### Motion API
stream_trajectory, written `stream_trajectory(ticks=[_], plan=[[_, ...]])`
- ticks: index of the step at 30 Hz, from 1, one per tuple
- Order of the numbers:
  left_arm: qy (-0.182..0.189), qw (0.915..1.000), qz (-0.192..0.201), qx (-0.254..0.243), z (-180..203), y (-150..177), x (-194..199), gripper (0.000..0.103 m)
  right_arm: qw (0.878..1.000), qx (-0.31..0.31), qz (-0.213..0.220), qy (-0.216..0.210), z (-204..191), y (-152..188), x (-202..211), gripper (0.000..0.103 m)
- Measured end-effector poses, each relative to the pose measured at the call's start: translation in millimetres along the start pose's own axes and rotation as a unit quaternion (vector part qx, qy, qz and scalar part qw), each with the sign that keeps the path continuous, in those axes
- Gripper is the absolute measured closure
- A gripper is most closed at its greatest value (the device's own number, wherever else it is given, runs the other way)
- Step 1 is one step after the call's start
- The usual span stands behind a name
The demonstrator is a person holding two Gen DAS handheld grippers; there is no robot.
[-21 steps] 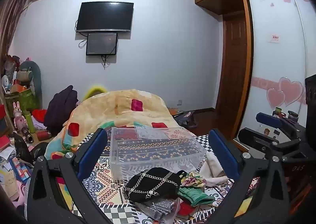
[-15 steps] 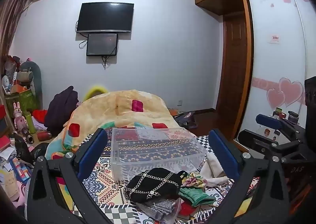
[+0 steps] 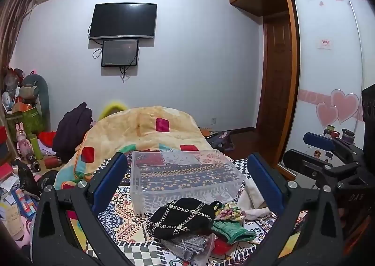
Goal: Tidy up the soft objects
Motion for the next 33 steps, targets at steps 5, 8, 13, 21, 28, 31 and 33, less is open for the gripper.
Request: stream_trajectory(ticks=[5, 8, 13, 21, 28, 31, 33], plan=[[-0.001, 1.0000, 0.000, -0.001, 1.0, 0.2, -0.2, 0.000, 1.000, -0.001, 0.001, -0.001, -0.8, -0.2, 1.2, 0.000], [-0.001, 1.0000, 0.000, -0.001, 1.7, 0.3, -0.5, 0.000, 1.000, -0.001, 0.002, -0.001, -1.3, -0.5, 1.5, 0.000], [-0.001, 1.0000, 0.000, -0.001, 1.4, 1.0, -1.6, 0.000, 1.000, -0.002, 0.004, -0.004, -2.9, -0.7, 3.1, 0.000], [-0.002, 1.0000, 0.001, -0.002, 0.7, 0.4, -0.6, 0.000, 1.000, -0.003, 0.005, -0.006, -2.8, -1.0, 3.4, 0.000], [-0.003, 1.0000, 0.004, -0.003, 0.7, -0.4, 1.2, 0.000, 1.000, -0.004, 0.006, -0.008, -2.3, -2.2, 3.6, 0.000], [-0.003, 1.0000, 0.006, -0.001, 0.2, -1.3, 1.8, 0.000, 1.000, -0.004, 0.006, -0.008, -2.8, -2.6, 3.8, 0.000], [-0.003, 1.0000, 0.006, 0.000, 0.0, -1.5, 1.5, 0.000, 1.000, -0.004, 0.006, -0.008, -2.6, -2.7, 3.7, 0.000]])
Point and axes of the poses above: each gripper's, at about its wrist camera, not at the fingertips, and x roughly against the way its jaws point, z to its right, y to its underside, the point moved 10 cm from there along -x, roughly the way its jaws point
